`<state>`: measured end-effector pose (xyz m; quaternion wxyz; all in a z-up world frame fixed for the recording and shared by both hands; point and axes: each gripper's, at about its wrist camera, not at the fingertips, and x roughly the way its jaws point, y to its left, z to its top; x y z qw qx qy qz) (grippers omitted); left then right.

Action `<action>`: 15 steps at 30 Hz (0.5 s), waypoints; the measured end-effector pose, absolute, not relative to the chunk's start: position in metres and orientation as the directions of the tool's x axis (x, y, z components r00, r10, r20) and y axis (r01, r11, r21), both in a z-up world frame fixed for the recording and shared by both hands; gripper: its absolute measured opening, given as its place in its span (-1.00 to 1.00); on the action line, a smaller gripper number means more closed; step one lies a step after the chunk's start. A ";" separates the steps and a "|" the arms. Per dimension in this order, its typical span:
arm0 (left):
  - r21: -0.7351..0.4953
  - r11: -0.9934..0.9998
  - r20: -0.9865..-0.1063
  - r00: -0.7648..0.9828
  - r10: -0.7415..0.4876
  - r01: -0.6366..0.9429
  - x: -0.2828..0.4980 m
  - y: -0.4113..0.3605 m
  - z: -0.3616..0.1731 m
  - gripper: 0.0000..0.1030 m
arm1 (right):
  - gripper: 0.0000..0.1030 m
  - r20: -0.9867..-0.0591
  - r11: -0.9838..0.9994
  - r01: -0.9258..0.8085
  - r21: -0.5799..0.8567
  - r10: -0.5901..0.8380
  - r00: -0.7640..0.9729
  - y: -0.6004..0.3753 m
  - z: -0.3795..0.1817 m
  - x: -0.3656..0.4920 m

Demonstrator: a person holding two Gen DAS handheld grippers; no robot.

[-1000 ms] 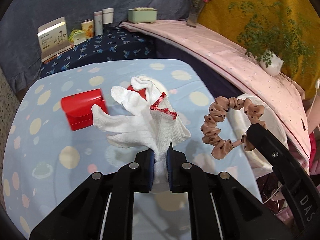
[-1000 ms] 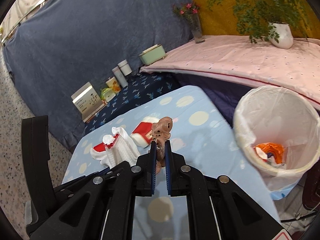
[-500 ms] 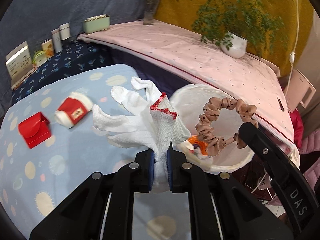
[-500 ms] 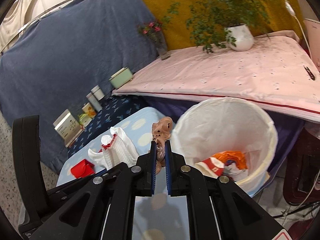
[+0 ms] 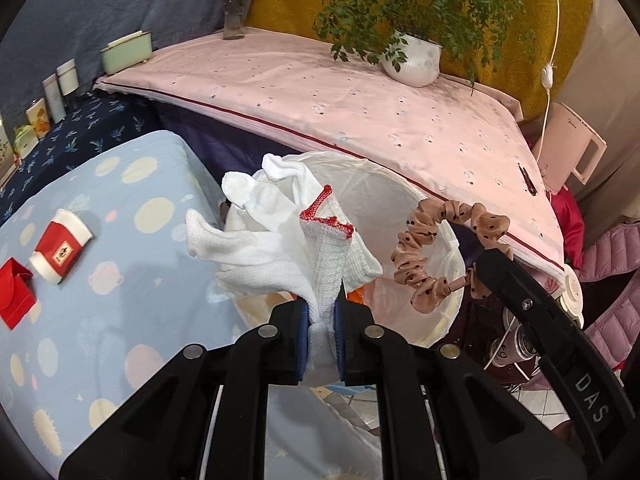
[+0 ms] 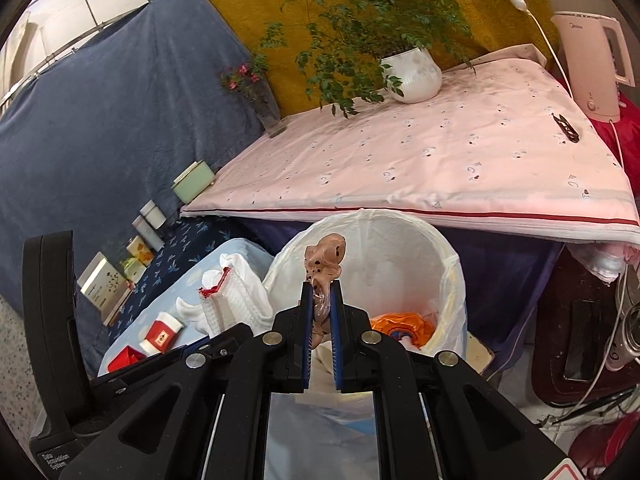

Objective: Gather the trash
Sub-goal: 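Carry the brown scrunchie and white glove over the wastebasket with both grippers, then open both grippers to drop the glove and scrunchie into the wastebasket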

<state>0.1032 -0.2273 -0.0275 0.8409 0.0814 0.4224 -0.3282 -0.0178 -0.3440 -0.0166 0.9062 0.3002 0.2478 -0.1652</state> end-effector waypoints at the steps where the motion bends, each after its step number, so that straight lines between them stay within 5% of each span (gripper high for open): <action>1: -0.140 0.769 -0.766 0.424 -0.484 0.624 0.102 -0.230 -0.029 -0.79 | -0.84 -0.550 0.765 0.450 0.461 -0.152 0.821 -0.346 -0.018 -0.017; 6: -0.155 0.767 -0.771 0.409 -0.488 0.623 0.108 -0.238 -0.033 -0.72 | -0.84 -0.556 0.760 0.457 0.462 -0.154 0.817 -0.351 -0.023 -0.015; 8: -0.158 0.782 -0.772 0.418 -0.479 0.603 0.111 -0.237 -0.035 -0.24 | -0.84 -0.558 0.759 0.458 0.462 -0.153 0.816 -0.352 -0.025 -0.014; 9: -0.156 0.790 -0.768 0.430 -0.474 0.592 0.112 -0.235 -0.035 -0.17 | -0.84 -0.559 0.759 0.458 0.462 -0.151 0.815 -0.353 -0.026 -0.013; 15: -0.148 0.807 -0.770 0.445 -0.457 0.572 0.119 -0.230 -0.037 -0.13 | -0.84 -0.565 0.763 0.456 0.459 -0.145 0.812 -0.352 -0.030 -0.006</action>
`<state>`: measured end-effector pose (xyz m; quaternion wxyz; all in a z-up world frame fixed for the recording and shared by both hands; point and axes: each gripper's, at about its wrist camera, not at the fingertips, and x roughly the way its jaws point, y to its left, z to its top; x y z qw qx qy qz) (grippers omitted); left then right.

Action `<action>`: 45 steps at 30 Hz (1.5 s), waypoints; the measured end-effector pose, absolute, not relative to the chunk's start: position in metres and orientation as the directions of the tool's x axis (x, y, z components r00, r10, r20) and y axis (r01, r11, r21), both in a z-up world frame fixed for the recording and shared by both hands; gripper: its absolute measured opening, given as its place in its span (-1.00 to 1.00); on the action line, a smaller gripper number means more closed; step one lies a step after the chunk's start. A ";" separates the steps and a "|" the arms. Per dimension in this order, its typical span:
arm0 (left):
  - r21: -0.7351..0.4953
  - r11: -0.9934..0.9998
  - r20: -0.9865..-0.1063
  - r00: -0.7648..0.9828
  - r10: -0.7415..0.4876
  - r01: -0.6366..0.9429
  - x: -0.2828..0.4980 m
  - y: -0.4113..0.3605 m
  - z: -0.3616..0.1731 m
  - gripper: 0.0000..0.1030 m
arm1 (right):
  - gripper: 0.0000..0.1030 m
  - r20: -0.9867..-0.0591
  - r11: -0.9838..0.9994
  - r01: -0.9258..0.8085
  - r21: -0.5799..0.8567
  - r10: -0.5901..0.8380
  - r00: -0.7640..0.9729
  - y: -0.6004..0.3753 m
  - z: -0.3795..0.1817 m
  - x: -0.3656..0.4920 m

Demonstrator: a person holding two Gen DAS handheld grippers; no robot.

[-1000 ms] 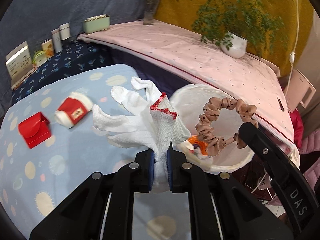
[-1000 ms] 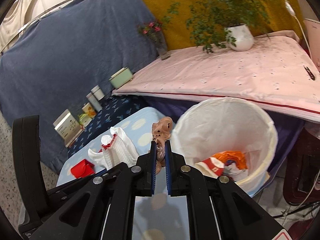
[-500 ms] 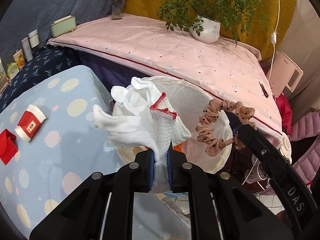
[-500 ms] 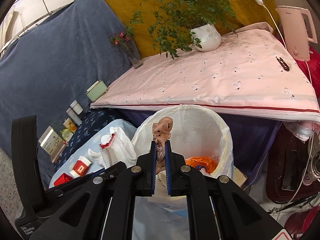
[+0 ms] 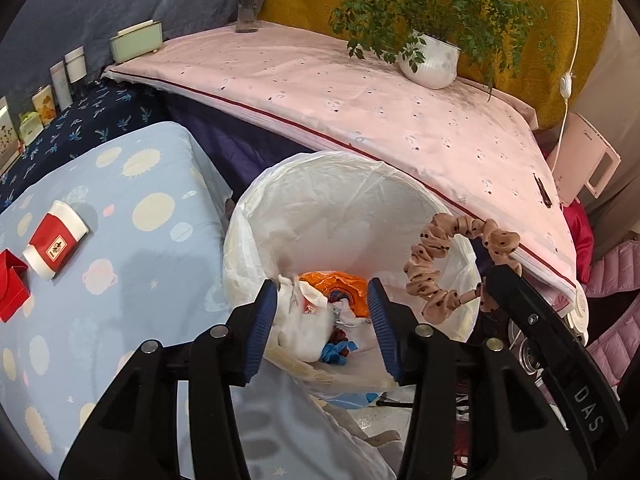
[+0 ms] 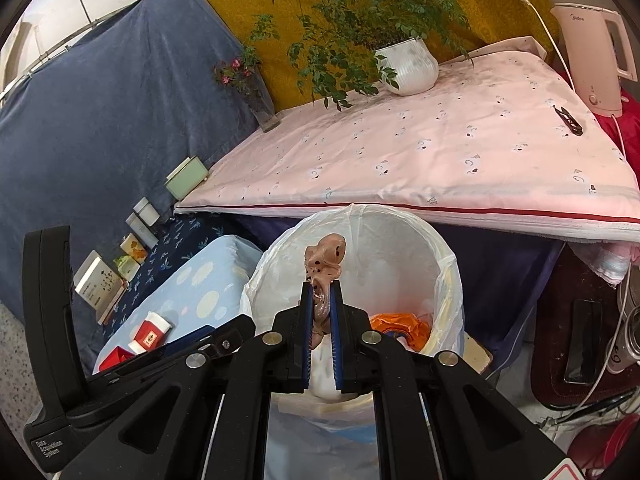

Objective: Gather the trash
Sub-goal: 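Open both grippers to drop the glove and scrunchie into the wastebasket, then move both tools back over the red box and remaining paper cup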

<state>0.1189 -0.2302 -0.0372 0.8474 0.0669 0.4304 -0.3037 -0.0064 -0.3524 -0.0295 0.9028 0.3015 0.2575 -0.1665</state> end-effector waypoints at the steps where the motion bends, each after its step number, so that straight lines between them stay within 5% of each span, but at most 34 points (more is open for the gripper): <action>1: -0.144 0.809 -0.770 0.449 -0.454 0.570 0.119 -0.229 -0.037 -0.13 | -0.84 -0.566 0.763 0.455 0.458 -0.144 0.812 -0.352 -0.030 -0.005; 13: -0.128 0.825 -0.765 0.474 -0.436 0.551 0.123 -0.217 -0.037 -0.13 | -0.83 -0.574 0.777 0.441 0.450 -0.127 0.809 -0.344 -0.031 0.009; 19: -0.121 0.840 -0.764 0.490 -0.419 0.529 0.125 -0.209 -0.037 -0.13 | -0.63 -0.586 0.803 0.443 0.398 -0.149 0.797 -0.333 -0.027 0.019; 32: -0.103 0.882 -0.752 0.545 -0.372 0.460 0.128 -0.170 -0.030 0.25 | -0.13 -0.569 0.832 0.398 0.387 -0.124 0.813 -0.300 -0.013 0.024; 45: -0.120 0.928 -0.738 0.593 -0.322 0.354 0.133 -0.097 -0.020 0.44 | 0.00 -0.568 0.876 0.319 0.362 -0.065 0.821 -0.244 0.002 0.040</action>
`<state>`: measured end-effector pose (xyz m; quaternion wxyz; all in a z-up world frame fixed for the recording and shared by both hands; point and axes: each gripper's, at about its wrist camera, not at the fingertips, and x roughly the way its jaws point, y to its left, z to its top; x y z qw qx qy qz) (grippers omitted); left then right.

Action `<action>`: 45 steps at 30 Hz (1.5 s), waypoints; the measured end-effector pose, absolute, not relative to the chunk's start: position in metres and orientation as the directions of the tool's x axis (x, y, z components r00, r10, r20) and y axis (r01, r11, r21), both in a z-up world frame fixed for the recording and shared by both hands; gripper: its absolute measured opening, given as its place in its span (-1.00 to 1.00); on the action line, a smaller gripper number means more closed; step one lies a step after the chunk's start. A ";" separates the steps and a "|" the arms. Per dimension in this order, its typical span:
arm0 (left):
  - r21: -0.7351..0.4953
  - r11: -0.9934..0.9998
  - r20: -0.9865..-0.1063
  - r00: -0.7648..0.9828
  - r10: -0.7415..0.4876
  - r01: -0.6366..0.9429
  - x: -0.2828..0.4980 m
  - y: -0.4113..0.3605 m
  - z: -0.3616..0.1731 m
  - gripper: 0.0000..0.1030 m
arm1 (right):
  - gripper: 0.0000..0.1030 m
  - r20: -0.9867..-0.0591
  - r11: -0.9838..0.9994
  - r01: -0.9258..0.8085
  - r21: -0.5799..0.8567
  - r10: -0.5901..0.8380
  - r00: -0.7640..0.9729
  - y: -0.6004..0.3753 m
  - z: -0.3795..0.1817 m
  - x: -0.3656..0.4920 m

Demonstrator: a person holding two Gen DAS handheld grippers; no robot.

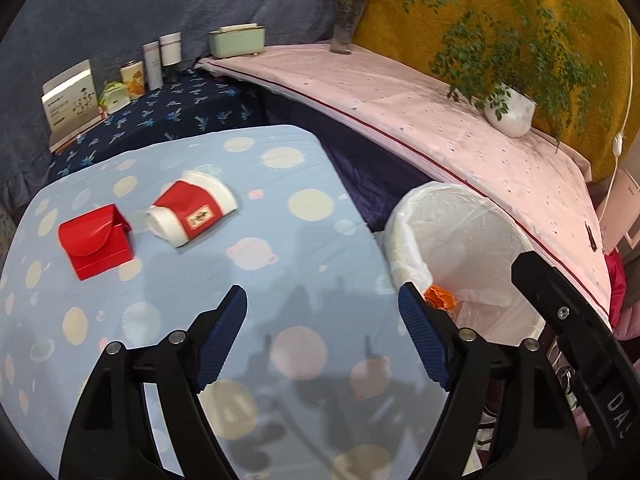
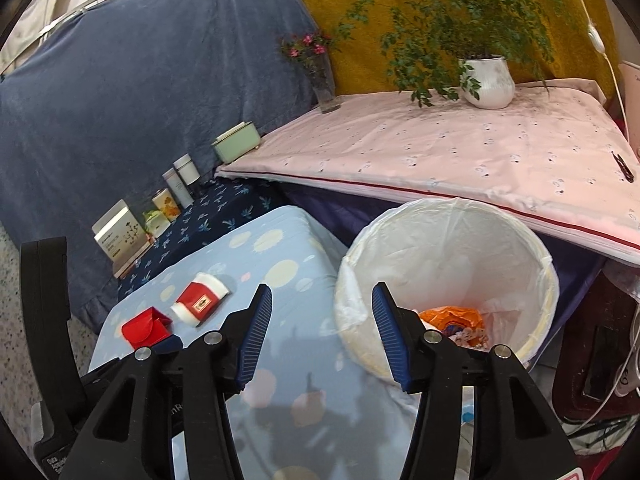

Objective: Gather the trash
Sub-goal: 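Move both tools back over the red box and remaining paper cup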

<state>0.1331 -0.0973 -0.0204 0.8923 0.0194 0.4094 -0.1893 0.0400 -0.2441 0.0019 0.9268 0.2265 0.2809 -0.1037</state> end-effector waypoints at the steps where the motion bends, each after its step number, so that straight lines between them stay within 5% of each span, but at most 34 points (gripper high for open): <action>1: -0.123 0.931 -0.738 0.595 -0.318 0.344 0.134 -0.090 -0.020 0.44 | 0.00 -0.569 0.879 0.313 0.359 -0.059 0.820 -0.240 0.002 0.042; 30: -0.135 0.990 -0.765 0.630 -0.132 0.043 0.187 0.109 -0.056 0.45 | 0.00 -0.657 0.950 0.105 0.295 0.122 0.744 -0.087 -0.028 0.129; 45: -0.156 0.982 -0.775 0.603 -0.186 0.103 0.247 0.133 -0.090 0.37 | -0.06 -0.715 0.952 0.107 0.287 0.139 0.685 -0.048 -0.078 0.208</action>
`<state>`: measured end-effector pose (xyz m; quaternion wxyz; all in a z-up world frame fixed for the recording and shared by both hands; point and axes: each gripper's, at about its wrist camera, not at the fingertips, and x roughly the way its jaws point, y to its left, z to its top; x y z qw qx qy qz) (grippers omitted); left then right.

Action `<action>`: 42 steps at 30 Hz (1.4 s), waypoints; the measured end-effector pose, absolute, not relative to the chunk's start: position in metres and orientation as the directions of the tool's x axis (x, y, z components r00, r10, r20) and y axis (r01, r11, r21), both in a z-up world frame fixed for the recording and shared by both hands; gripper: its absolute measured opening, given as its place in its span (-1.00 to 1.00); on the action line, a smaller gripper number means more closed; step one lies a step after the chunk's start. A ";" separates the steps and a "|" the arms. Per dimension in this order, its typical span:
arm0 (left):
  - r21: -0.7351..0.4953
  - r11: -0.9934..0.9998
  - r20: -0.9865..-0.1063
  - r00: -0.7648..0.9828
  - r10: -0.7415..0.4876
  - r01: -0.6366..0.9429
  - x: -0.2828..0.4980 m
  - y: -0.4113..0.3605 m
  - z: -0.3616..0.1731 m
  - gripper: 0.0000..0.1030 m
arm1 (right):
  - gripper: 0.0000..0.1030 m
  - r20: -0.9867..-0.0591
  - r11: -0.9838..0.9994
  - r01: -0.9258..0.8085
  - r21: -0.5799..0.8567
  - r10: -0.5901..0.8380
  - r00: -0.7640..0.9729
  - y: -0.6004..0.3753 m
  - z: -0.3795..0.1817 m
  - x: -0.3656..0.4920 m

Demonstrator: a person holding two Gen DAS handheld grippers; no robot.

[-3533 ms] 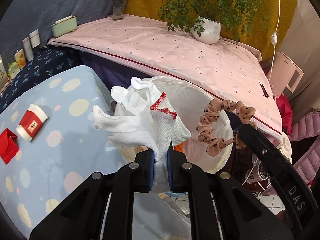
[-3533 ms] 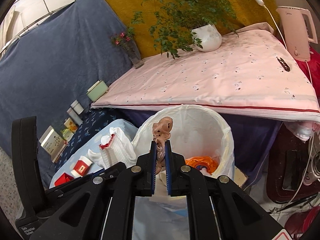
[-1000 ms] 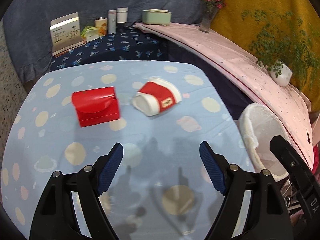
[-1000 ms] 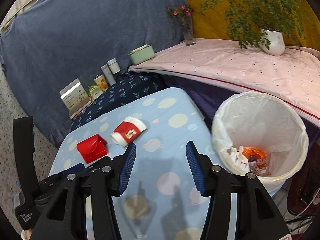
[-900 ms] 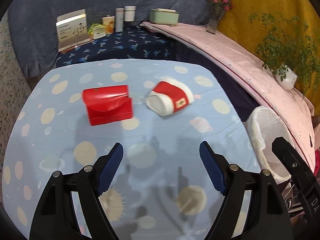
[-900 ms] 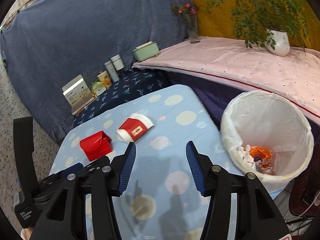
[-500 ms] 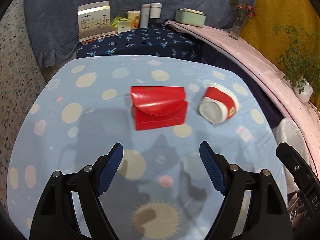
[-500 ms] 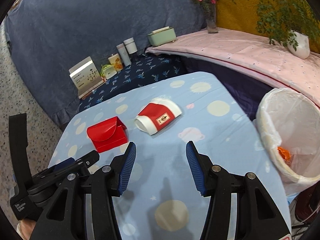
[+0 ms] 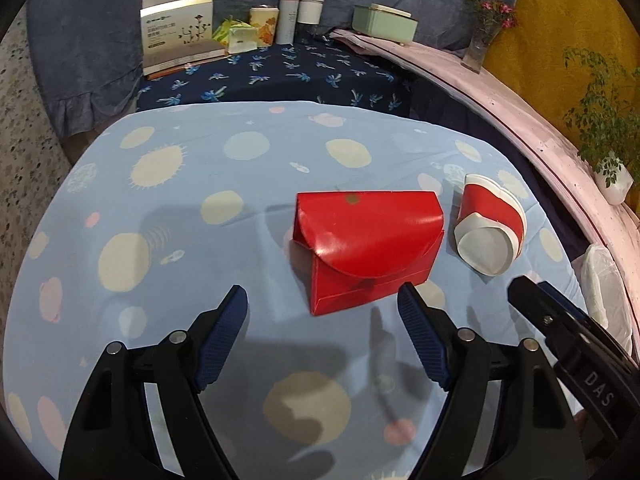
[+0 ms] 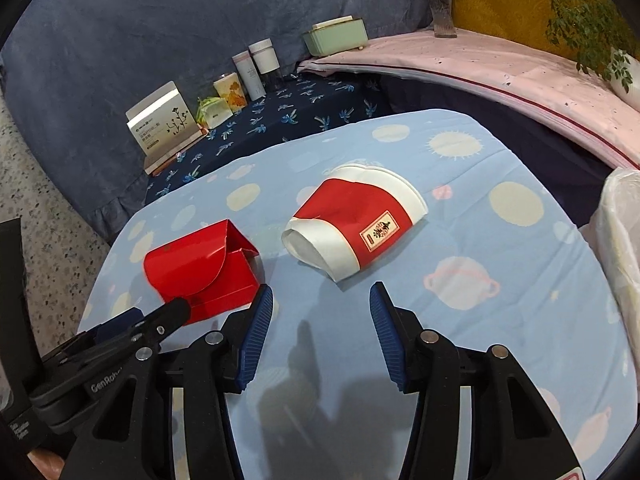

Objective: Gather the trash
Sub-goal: 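Move both tools back over the red box and remaining paper cup, then grasp the red box with the left gripper while the right grasps the red-and-white paper cup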

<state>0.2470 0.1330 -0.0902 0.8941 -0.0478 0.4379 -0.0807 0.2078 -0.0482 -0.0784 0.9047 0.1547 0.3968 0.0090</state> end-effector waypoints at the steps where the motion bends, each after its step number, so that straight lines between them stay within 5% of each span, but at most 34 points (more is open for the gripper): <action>1: -0.157 0.981 -0.776 0.601 -0.192 0.111 0.249 0.131 -0.091 0.32 | -0.07 -0.717 0.952 0.111 0.286 0.136 0.684 -0.048 -0.080 0.211; 6: -0.152 0.978 -0.776 0.595 -0.209 0.145 0.257 0.121 -0.096 0.01 | -0.22 -0.727 0.949 0.137 0.283 0.119 0.676 -0.052 -0.089 0.224; 9: -0.170 0.973 -0.781 0.580 -0.229 0.155 0.259 0.116 -0.099 -0.39 | -0.38 -0.730 0.947 0.146 0.287 0.117 0.674 -0.056 -0.092 0.226; 14: -0.171 0.970 -0.775 0.584 -0.242 0.176 0.255 0.106 -0.096 -0.79 | -0.87 -0.735 0.942 0.144 0.304 0.136 0.664 -0.059 -0.097 0.229; 21: -0.165 0.969 -0.764 0.597 -0.244 0.185 0.246 0.093 -0.087 -1.00 | -0.99 -0.727 0.935 0.168 0.313 0.122 0.675 -0.067 -0.092 0.219; 29: -0.194 0.960 -0.757 0.592 -0.277 0.201 0.223 0.083 -0.075 -1.00 | -0.99 -0.708 0.931 0.167 0.324 0.122 0.695 -0.080 -0.073 0.197; 35: -0.230 0.952 -0.757 0.577 -0.306 0.204 0.201 0.084 -0.067 -0.89 | -0.85 -0.699 0.926 0.160 0.342 0.137 0.702 -0.079 -0.065 0.186; 36: -0.226 0.954 -0.762 0.575 -0.298 0.195 0.199 0.086 -0.066 -0.78 | -0.84 -0.699 0.926 0.160 0.342 0.138 0.701 -0.079 -0.064 0.185; 38: -0.230 0.959 -0.770 0.572 -0.282 0.164 0.197 0.092 -0.065 0.05 | -0.73 -0.698 0.924 0.161 0.346 0.140 0.702 -0.079 -0.063 0.183; 42: -0.230 0.968 -0.753 0.613 -0.240 0.096 0.192 0.110 -0.058 0.36 | -0.39 -0.691 0.922 0.164 0.350 0.136 0.710 -0.081 -0.059 0.178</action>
